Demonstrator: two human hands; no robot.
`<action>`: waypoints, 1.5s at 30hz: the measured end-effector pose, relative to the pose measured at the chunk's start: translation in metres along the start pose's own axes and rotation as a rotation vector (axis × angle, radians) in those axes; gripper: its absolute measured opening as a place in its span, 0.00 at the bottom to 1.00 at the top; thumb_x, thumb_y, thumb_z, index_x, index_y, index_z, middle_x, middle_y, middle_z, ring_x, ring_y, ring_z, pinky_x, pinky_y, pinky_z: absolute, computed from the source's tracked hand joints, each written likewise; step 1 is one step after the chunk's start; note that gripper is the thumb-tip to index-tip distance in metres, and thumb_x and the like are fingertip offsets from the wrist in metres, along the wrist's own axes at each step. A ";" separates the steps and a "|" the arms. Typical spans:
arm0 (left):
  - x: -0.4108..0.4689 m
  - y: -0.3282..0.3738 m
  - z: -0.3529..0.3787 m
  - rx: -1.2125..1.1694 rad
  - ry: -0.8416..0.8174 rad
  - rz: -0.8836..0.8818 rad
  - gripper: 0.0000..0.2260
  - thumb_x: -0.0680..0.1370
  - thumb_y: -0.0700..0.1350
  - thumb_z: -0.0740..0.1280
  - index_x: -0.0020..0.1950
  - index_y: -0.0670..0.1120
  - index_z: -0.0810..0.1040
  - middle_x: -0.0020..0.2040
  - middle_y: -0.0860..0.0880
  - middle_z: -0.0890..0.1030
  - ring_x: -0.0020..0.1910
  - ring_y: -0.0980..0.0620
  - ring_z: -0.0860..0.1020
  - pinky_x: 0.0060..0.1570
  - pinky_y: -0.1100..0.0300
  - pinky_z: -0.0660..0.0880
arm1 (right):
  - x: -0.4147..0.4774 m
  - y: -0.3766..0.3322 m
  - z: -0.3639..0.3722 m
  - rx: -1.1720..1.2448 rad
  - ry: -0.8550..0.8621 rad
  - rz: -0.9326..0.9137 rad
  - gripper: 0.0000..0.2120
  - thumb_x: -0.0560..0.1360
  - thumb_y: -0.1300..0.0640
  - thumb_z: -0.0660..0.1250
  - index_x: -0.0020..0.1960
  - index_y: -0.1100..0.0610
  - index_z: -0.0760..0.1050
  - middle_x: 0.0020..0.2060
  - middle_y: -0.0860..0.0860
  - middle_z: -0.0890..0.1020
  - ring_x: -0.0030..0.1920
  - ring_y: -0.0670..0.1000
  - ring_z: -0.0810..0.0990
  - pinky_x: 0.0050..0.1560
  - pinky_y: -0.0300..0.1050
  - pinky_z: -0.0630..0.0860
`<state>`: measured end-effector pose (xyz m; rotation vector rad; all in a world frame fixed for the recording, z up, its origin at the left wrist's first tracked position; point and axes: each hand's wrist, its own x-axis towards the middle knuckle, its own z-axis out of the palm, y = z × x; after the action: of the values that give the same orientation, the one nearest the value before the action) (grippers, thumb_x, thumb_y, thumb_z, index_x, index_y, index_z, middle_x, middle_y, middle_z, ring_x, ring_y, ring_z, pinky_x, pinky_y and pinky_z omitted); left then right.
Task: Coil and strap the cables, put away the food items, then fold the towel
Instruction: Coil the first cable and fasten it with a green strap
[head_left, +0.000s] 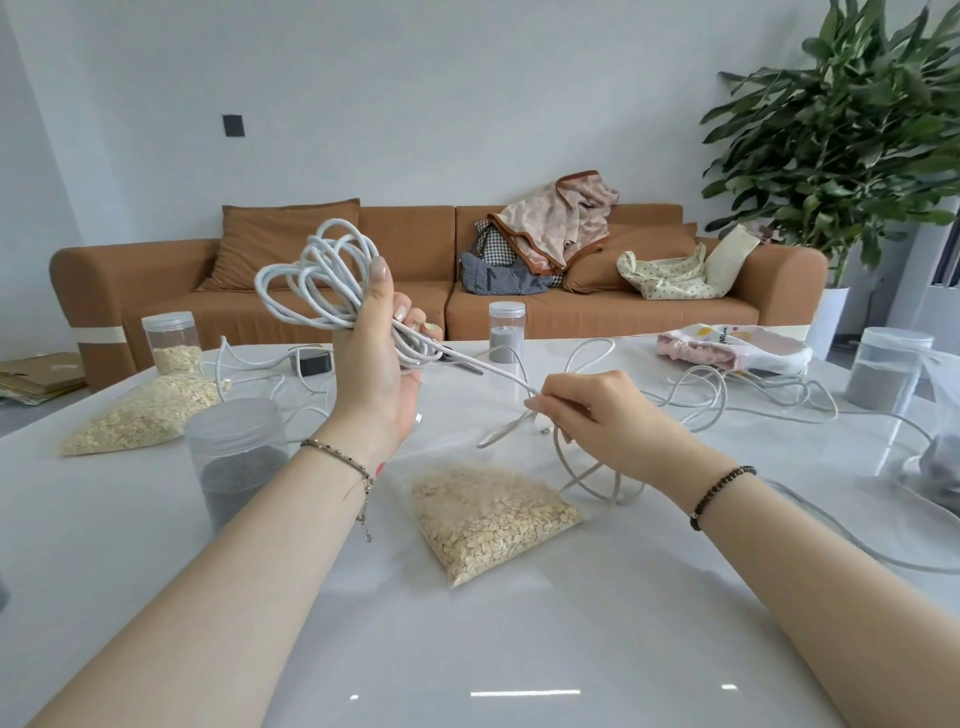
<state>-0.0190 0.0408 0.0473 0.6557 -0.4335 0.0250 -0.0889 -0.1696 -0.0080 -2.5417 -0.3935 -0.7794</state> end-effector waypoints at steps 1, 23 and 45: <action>0.002 0.003 -0.001 -0.043 0.008 -0.012 0.18 0.82 0.52 0.66 0.35 0.50 0.67 0.31 0.53 0.64 0.29 0.56 0.63 0.33 0.63 0.67 | 0.000 0.007 -0.002 -0.057 -0.049 0.052 0.22 0.81 0.43 0.62 0.35 0.56 0.69 0.29 0.55 0.76 0.32 0.56 0.74 0.38 0.57 0.75; -0.018 -0.026 -0.005 0.309 -0.208 -0.240 0.16 0.81 0.47 0.68 0.34 0.49 0.71 0.29 0.52 0.68 0.29 0.55 0.70 0.41 0.57 0.69 | 0.000 -0.024 0.014 0.153 -0.032 0.034 0.12 0.80 0.49 0.65 0.50 0.57 0.82 0.41 0.43 0.82 0.42 0.44 0.83 0.47 0.37 0.77; -0.013 -0.032 -0.009 0.167 -0.029 -0.386 0.14 0.81 0.51 0.67 0.37 0.49 0.72 0.29 0.53 0.63 0.27 0.57 0.64 0.33 0.65 0.70 | -0.002 -0.031 0.012 -0.303 0.248 -0.250 0.18 0.82 0.41 0.56 0.48 0.46 0.82 0.35 0.44 0.79 0.31 0.47 0.74 0.26 0.42 0.66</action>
<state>-0.0224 0.0218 0.0168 0.8960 -0.3288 -0.3171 -0.0975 -0.1373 -0.0074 -2.6528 -0.5519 -1.3221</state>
